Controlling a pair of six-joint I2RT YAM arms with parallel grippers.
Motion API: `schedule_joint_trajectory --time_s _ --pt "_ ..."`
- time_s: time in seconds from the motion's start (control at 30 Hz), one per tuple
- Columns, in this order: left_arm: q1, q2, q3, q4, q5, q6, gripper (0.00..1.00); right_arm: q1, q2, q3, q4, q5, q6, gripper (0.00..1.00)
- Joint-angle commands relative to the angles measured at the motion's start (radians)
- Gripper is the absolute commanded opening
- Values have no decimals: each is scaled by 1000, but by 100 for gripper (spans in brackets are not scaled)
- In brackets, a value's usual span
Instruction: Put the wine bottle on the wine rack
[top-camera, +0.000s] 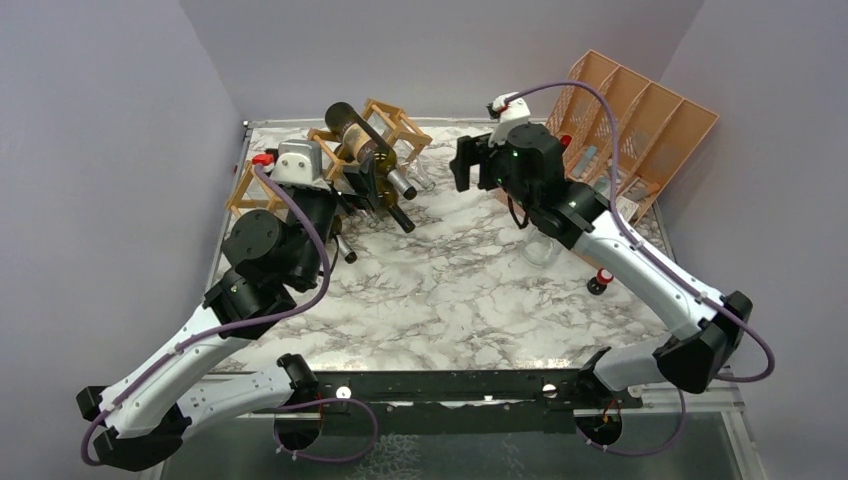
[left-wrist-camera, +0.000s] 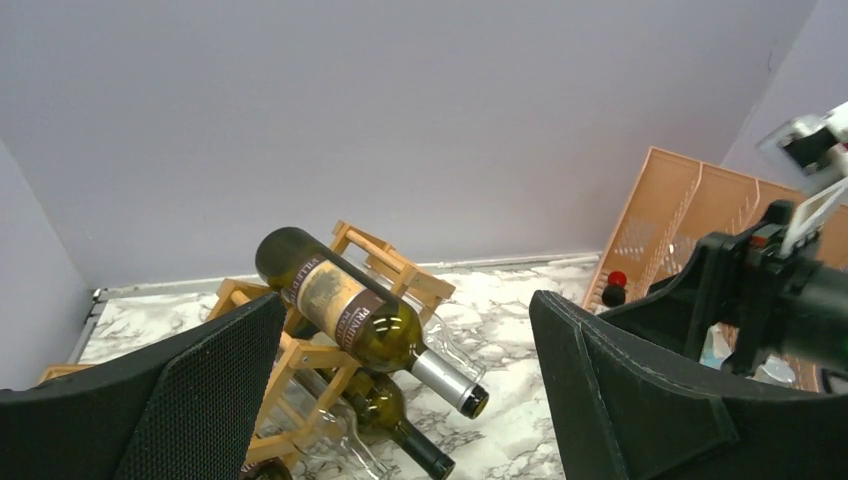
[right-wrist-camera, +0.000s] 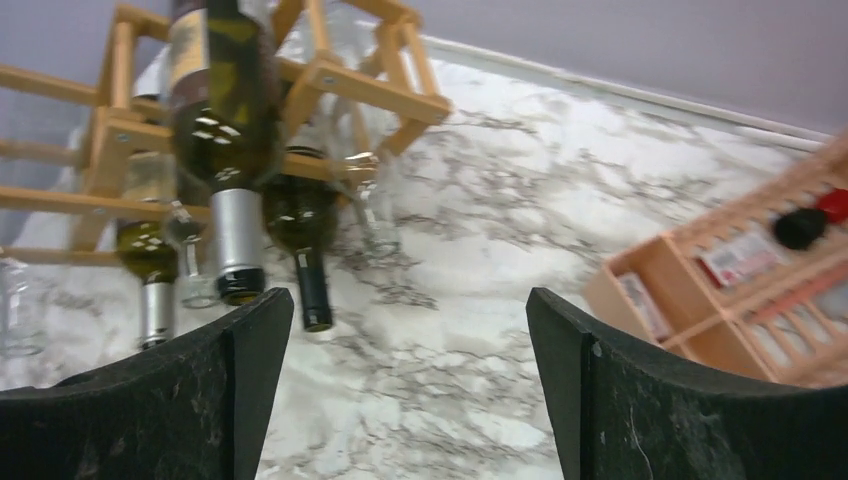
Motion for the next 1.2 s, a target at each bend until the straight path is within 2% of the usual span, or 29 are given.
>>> schedule_joint_trajectory --time_s 0.0,0.1,0.27,0.5,0.63,0.77,0.97,1.17 --pt "3 10 -35 -1 97 -38 99 -25 -83 -48 -78 319 -49 90" --pt "3 19 -49 -40 225 -11 99 -66 -119 -59 -150 382 -58 92" --pt "3 39 -58 -139 217 -45 99 -179 -178 -115 -208 380 -47 93" --pt "3 9 -157 -138 350 -74 99 -284 -248 -246 -225 308 15 93" --pt "3 -8 -204 -119 377 -77 99 -313 -256 -307 -236 285 55 88" --pt "3 -4 -211 -108 387 -77 99 -324 -242 -341 -221 198 65 72" --pt "3 11 -210 -114 389 -86 99 -331 -218 -333 -221 159 58 50" --pt "2 13 -225 -113 391 -103 99 -337 -206 -327 -240 85 53 23"
